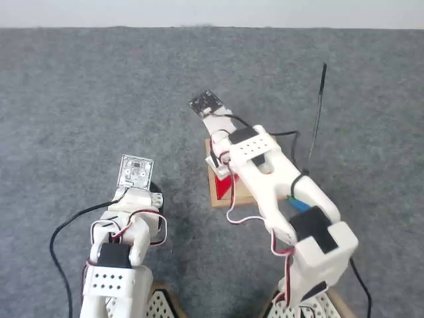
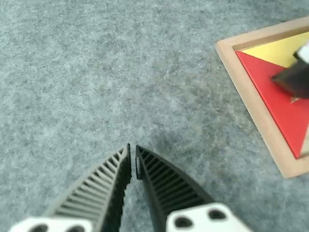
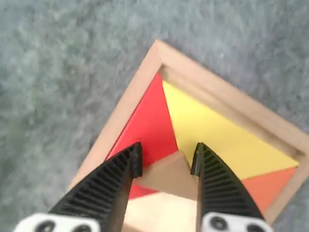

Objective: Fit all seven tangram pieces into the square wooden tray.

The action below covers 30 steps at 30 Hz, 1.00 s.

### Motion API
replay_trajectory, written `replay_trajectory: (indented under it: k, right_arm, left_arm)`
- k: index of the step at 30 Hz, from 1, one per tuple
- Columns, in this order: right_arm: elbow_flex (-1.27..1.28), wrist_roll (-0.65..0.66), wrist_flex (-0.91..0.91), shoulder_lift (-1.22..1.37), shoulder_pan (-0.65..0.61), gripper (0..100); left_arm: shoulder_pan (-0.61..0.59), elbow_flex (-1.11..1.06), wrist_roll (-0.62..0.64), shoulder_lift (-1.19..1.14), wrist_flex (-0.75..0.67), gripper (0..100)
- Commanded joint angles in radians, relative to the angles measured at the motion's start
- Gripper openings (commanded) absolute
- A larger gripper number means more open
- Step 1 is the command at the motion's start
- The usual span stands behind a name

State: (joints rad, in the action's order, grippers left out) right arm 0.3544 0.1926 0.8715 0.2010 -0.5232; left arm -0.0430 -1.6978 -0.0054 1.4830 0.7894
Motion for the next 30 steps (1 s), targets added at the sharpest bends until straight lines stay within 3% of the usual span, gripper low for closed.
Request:
replay_trajectory:
  k: [1,11,20,25,30]
  right_arm:
    - [0.060,0.044,-0.012,-0.076,0.051,17.7]
    - [0.094,0.048,0.004,-0.303,0.051,17.9]
    - [0.405,0.075,-0.038,-0.579,-0.010,17.8]
    - [0.582,0.087,-0.013,-0.785,0.104,17.7]
    - [0.605,0.112,0.025,-0.771,0.156,17.7]
  left_arm:
    - [-0.005,0.008,0.008,0.012,0.008,2]
    - [-0.005,0.008,0.008,0.012,0.008,2]
    - [-0.005,0.008,0.008,0.012,0.008,2]
    - [-0.005,0.008,0.008,0.012,0.008,2]
    - [-0.005,0.008,0.008,0.012,0.008,2]
